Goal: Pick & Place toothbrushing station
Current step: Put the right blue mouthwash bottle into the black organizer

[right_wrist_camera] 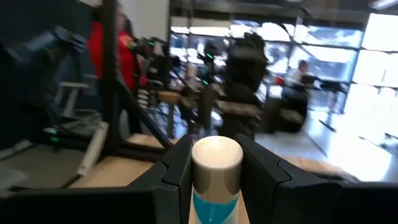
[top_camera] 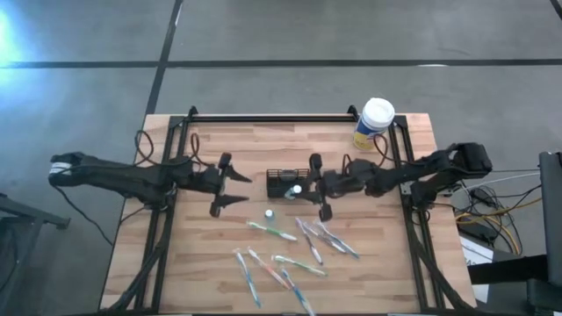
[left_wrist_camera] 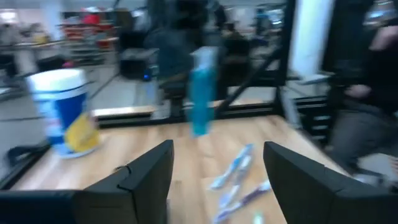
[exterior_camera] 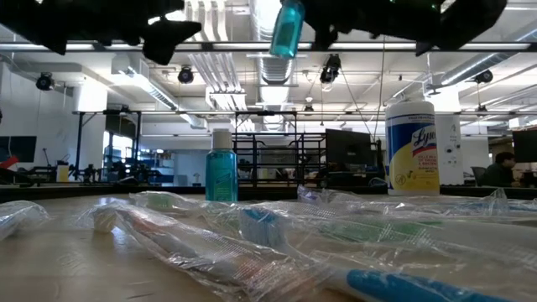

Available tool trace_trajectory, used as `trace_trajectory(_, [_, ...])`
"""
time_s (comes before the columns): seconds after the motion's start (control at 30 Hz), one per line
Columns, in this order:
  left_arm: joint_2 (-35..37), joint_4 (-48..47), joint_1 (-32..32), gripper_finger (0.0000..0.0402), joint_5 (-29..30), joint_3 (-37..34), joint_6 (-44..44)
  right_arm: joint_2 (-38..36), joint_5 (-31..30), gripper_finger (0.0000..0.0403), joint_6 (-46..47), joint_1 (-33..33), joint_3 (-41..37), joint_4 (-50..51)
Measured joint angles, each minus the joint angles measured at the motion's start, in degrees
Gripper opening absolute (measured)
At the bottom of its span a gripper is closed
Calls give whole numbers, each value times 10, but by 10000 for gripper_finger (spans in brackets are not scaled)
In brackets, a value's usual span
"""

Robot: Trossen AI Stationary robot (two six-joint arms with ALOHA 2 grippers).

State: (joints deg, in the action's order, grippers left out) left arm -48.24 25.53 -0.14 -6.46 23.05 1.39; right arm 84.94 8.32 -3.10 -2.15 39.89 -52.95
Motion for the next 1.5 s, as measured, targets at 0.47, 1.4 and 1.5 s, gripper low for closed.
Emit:
trace_trajectory(0.47, [-73,2,0,295,-26,58,15,106,72,89,-76,9,184,68])
trace_trajectory(1.4, [-98,5,0,171,-33,80,33,151,67,89,-80,22,254,99])
trace_trajectory(1.5, [-112,5,0,137,-33,85,38,158,67,89,-77,22,258,95])
